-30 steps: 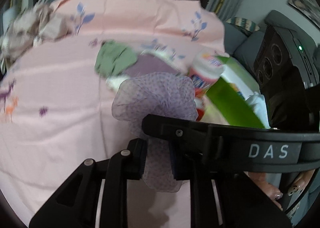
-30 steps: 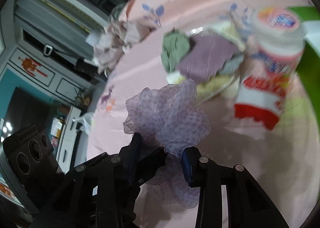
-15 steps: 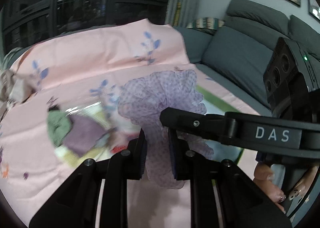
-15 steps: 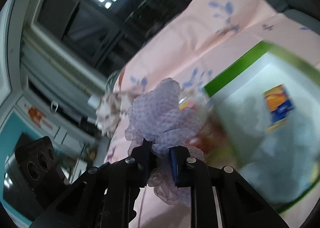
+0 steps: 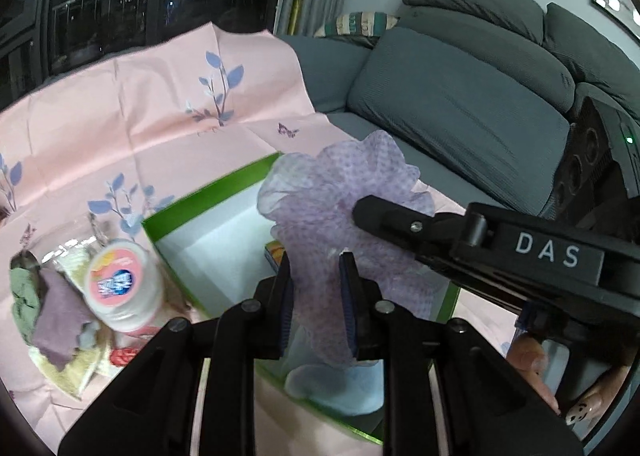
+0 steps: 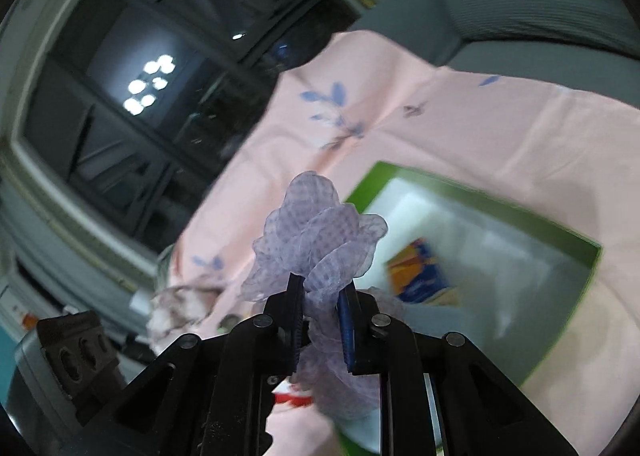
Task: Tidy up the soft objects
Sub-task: 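Carry the bath puff with the right gripper over the green box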
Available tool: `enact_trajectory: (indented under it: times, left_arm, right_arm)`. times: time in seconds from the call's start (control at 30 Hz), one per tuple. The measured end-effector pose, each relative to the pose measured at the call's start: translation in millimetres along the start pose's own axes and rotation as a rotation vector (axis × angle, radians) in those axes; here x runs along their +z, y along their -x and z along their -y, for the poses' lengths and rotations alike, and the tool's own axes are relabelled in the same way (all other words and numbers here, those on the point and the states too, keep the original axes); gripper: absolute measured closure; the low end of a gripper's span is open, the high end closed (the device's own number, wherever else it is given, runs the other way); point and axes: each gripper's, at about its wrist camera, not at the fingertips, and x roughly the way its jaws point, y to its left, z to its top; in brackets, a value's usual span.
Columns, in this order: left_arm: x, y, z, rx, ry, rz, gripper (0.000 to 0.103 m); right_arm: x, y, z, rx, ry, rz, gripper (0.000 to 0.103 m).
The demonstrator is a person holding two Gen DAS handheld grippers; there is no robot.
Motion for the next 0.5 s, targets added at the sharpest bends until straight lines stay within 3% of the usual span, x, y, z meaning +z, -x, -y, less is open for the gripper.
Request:
enact_trajectory:
  times: [0.3,0.43,0.5]
  left_arm:
    - [-0.1,-17.3,-4.4,-0.007,0.054,-0.042,0.078]
    - [-0.4,-10.1,-5.8,0.004,0.058,-0.03,0.062]
    - [-0.1,-6.3,-7.5,0.003,0.067,-0.026,0.06]
  right_arm:
    - [4.4,-3.3,9.1,-0.162,0.019,0.025,0.084]
    - [3.2,-0.7,9.0,-0.195,0.041,0.034,0.084]
    - [2.3,3.5,7.8,-0.189,0.043,0.043,0.084]
